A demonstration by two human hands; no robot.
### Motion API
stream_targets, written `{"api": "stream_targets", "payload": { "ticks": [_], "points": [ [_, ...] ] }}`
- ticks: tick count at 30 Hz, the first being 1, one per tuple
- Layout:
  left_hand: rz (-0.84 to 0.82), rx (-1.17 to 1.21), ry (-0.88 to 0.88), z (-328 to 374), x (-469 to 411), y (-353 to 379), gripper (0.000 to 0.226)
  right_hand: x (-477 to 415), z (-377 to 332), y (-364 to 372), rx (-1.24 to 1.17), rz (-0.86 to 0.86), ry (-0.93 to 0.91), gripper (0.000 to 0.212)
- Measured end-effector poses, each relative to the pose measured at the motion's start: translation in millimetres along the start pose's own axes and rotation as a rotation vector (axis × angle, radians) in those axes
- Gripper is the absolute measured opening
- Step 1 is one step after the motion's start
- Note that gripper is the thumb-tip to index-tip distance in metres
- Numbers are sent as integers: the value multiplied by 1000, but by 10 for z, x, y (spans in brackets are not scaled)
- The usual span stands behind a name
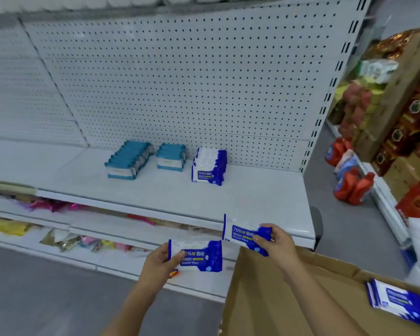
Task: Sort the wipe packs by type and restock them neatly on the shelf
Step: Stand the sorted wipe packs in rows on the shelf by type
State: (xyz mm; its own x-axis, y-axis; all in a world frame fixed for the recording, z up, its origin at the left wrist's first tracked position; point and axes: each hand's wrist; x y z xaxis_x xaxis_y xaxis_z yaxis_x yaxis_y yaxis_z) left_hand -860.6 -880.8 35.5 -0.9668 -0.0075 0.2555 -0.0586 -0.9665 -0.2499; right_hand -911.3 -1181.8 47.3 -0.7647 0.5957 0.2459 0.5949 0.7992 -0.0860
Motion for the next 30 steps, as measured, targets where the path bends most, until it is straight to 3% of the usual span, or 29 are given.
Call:
{"api": "stream_targets", "payload": {
  "ticks": [5,13,21,27,30],
  "points": [
    [16,33,-18,25,-414,-176,28,-448,-174,513,25,-57,-52,22],
    [-39,64,-43,-26,-1274,-414,14,-1275,-264,1452,119,-47,-58,26],
    [-151,71,-88,264,-2529,-437,16,-2120,-172,2207,300,101,-88,23],
    [-184,39,-58,344,-3056,-335,19,-2471,-80,2493,472,305,-223,27],
    [-197,33,-40,310,-3193,-230,21,-2512,-86,2564,447,374,-252,33]
  ]
}}
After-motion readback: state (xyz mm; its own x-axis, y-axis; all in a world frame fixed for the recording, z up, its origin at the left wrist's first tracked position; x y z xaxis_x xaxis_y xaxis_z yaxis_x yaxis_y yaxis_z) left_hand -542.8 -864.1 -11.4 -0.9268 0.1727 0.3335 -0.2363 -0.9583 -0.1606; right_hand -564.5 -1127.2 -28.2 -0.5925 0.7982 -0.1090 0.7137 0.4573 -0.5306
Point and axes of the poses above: each hand's wrist, its own x-axis away from the middle knuckle, its own y-axis out of the palm, z = x × y, and after that the axes turned 11 degrees about z, right-handed
